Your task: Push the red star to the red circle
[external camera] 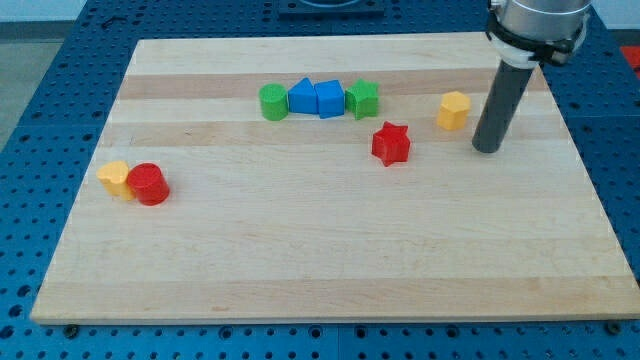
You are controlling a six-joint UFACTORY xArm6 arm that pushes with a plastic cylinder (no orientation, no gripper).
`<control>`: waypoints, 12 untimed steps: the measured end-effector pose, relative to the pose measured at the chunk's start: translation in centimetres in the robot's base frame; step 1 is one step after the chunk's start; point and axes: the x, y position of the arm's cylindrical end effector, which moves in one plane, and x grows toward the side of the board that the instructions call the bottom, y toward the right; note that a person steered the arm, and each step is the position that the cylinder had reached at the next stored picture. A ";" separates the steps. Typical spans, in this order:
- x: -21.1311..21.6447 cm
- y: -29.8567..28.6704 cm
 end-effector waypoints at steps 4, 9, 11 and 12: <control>0.0 -10.4; 0.9 -27.1; 0.9 -30.0; 0.9 -28.7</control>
